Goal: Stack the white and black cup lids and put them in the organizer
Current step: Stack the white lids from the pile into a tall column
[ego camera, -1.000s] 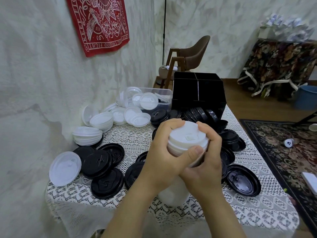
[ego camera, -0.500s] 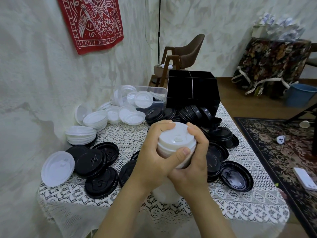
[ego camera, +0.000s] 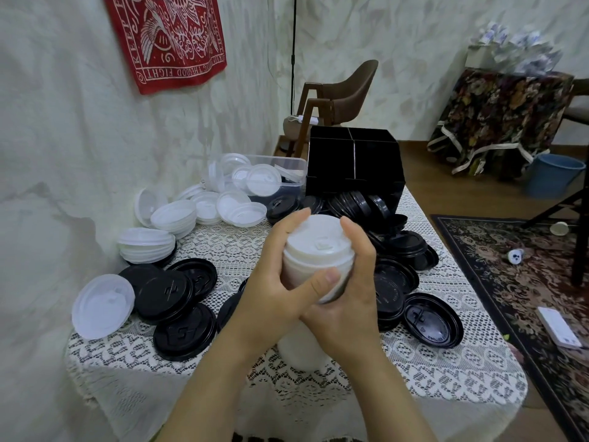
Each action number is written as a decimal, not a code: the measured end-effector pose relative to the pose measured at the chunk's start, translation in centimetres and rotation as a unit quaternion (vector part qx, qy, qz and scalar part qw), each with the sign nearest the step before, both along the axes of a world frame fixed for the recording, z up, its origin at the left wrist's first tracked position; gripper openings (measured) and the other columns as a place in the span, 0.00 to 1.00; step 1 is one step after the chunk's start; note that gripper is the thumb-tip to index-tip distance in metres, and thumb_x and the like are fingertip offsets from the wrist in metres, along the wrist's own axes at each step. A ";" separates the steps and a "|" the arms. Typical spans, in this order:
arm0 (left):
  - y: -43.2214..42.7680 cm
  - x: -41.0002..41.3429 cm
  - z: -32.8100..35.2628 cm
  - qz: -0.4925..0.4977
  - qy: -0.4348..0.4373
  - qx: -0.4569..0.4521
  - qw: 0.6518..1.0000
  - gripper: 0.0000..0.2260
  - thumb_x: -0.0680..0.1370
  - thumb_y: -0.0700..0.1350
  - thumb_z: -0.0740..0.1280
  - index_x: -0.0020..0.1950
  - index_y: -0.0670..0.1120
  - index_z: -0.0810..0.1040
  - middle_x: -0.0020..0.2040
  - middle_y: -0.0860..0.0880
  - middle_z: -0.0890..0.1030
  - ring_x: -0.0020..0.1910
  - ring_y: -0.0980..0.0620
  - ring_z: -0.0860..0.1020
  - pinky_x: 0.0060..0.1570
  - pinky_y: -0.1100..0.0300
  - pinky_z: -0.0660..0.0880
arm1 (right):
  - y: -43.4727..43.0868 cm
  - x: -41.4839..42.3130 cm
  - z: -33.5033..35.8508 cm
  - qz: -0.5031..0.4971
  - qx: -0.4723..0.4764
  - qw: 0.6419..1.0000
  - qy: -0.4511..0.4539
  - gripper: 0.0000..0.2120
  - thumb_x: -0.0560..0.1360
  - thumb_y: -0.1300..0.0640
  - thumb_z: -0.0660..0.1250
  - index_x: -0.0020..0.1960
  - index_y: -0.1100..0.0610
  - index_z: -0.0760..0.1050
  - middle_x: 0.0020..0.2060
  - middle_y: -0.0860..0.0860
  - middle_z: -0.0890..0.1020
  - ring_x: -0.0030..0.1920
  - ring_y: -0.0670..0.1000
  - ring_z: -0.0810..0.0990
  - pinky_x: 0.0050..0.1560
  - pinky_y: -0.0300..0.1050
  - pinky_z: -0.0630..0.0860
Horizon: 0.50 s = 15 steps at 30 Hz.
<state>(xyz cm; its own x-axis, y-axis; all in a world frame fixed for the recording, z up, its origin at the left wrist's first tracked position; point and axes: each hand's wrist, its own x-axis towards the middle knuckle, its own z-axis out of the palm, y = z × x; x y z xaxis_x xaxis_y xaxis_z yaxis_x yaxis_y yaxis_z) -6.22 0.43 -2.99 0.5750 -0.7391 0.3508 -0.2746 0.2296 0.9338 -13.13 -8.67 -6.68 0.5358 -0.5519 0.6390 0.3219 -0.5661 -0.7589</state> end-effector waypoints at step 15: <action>3.1 -2.6 -4.4 0.019 -0.032 0.214 0.976 0.48 0.69 0.37 0.74 0.65 0.73 0.43 0.65 0.66 0.65 0.56 0.75 0.70 0.48 0.79 0.68 | 0.3 -0.7 0.2 -0.040 -0.019 0.999 -0.020 0.39 0.62 0.47 0.76 0.65 0.29 0.58 0.65 0.41 0.67 0.66 0.50 0.70 0.66 0.50 0.70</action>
<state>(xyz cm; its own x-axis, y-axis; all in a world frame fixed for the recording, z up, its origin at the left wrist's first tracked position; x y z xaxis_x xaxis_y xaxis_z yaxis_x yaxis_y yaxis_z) -8.83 3.56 -7.42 0.5910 -0.8051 0.0508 -0.3368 -0.1890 0.9224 -13.81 -8.42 -6.45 0.4647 -0.5671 0.6800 0.3042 -0.6190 -0.7241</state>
